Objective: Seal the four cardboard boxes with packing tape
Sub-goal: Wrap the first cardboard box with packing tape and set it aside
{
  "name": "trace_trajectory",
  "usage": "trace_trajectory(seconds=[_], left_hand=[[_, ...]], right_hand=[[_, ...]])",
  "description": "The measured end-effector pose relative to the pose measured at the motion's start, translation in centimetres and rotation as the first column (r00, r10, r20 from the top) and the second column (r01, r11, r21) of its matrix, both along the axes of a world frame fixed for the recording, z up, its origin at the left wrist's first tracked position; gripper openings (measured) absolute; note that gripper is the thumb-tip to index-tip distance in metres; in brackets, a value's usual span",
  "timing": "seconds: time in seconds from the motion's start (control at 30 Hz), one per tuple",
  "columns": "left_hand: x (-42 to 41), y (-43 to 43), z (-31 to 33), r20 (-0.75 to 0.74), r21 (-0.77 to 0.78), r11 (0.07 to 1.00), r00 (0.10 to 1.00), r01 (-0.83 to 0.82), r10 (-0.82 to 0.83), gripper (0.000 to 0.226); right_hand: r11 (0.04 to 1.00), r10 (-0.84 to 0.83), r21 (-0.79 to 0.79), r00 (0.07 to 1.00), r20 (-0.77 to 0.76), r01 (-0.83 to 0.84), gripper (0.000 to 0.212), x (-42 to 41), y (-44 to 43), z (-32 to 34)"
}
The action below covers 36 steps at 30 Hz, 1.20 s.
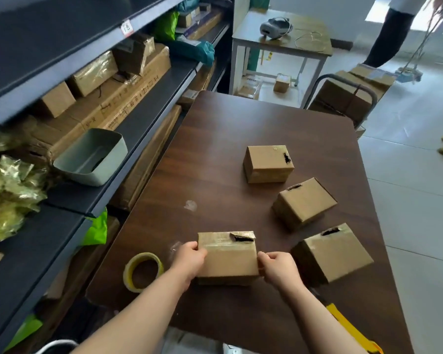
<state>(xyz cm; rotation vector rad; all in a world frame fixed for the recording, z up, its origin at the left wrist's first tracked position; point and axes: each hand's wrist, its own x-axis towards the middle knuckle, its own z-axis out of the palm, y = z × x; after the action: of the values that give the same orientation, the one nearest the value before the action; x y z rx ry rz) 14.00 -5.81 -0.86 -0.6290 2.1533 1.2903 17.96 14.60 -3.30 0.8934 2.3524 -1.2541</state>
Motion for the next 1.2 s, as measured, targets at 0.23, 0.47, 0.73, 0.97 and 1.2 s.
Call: trace_trajectory(seconds=[0.23,0.47,0.73,0.97,1.2], left_hand=[[1.7,-0.9,-1.1,-0.056,-0.172,0.975,0.987,0.139,-0.15,0.05],[1.4,-0.5,-1.4,-0.16,-0.327,0.906,0.93,0.268,-0.332,0.078],[1.7,1.6,-2.5,-0.136,-0.149,0.933,0.928,0.327,-0.347,0.066],[1.4,1.6,-3.2,-0.133,-0.126,0.958,0.952,0.259,-0.275,0.062],[0.2,2.3,-2.5,-0.058,-0.123,0.968,0.972,0.218,-0.227,0.058]], right_hand=[[0.981,-0.126,-0.134,0.988,0.087,0.137,0.038,3.3,-0.9,-1.8],[0.97,-0.203,-0.162,0.973,-0.11,0.184,0.038,1.6,-0.9,-0.9],[0.772,-0.365,-0.545,0.93,0.043,0.328,0.03,-0.1,-1.6,-3.6],[0.817,-0.335,-0.517,0.94,-0.063,0.257,0.03,0.7,-1.9,-4.3],[0.9,-0.196,-0.422,0.965,-0.174,0.107,0.039,0.8,-1.2,-4.2]])
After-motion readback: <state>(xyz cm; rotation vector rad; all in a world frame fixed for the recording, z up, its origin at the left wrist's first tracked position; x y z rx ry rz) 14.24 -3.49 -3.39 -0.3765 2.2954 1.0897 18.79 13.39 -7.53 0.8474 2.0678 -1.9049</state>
